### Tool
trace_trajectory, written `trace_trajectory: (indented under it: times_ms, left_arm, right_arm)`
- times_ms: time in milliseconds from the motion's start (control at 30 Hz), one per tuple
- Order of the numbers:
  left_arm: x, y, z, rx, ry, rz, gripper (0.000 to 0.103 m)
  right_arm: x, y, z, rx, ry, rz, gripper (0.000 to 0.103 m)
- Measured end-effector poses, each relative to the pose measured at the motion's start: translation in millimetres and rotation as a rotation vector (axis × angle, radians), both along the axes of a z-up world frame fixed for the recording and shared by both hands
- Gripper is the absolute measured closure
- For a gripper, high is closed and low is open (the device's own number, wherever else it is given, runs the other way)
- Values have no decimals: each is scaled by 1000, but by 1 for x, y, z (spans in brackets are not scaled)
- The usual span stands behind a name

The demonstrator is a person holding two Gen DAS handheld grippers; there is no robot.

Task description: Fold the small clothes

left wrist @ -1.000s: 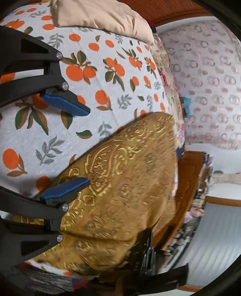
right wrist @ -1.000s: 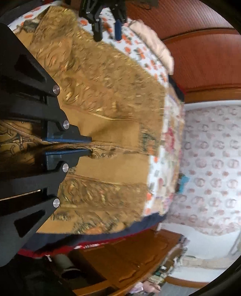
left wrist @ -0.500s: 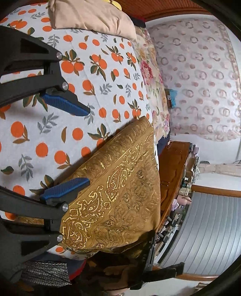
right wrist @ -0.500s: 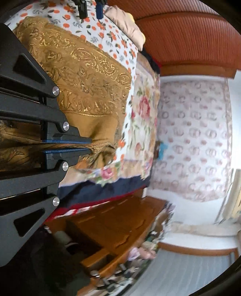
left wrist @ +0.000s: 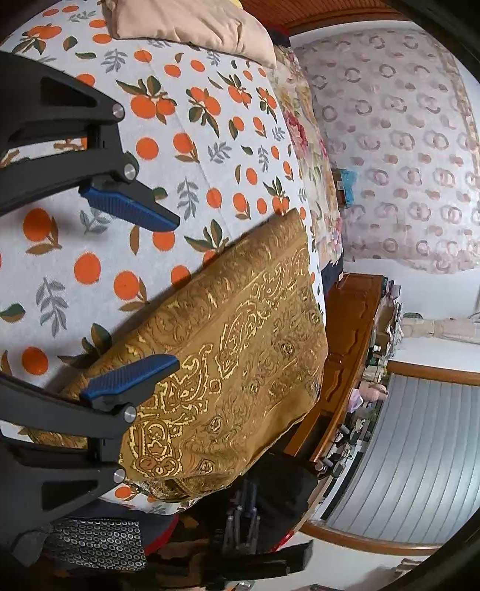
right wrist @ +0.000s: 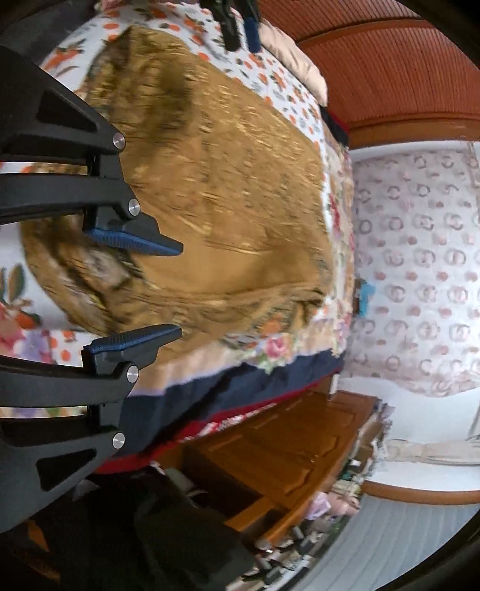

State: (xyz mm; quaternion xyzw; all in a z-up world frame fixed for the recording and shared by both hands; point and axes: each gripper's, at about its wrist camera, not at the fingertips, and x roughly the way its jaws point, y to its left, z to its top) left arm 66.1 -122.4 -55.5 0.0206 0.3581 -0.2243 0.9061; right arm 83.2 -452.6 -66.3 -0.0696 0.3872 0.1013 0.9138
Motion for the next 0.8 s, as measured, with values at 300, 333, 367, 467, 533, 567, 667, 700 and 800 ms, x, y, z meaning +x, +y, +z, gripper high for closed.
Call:
trace_trajectory:
  times_ms: [300, 333, 367, 467, 533, 567, 667, 700, 800]
  left_arm:
    - [-1, -5, -3, 7, 10, -1, 34]
    - [-1, -5, -4, 7, 11, 1, 34]
    - [0, -4, -4, 7, 12, 3, 34]
    - [0, -2, -4, 5, 12, 11, 34]
    - [1, 1, -4, 2, 10, 19, 34]
    - [1, 2, -3, 0, 9, 21, 34]
    - [3, 5, -2, -8, 9, 30, 34]
    - [4, 6, -2, -10, 10, 32, 34]
    - [11, 7, 0, -8, 8, 34, 34]
  right_arm:
    - [2, -1, -21, 42, 52, 25, 77]
    - [2, -1, -22, 53, 57, 37, 89]
    - [1, -2, -22, 58, 58, 46, 95]
    - [-5, -4, -16, 60, 28, 55, 100]
    - [-10, -9, -9, 41, 4, 35, 101]
    - [-13, -15, -5, 27, -4, 17, 101]
    - [-16, -31, 5, 11, -14, -32, 101]
    - [-16, -35, 6, 3, -15, -44, 101]
    - [-14, -34, 4, -9, 7, -28, 101]
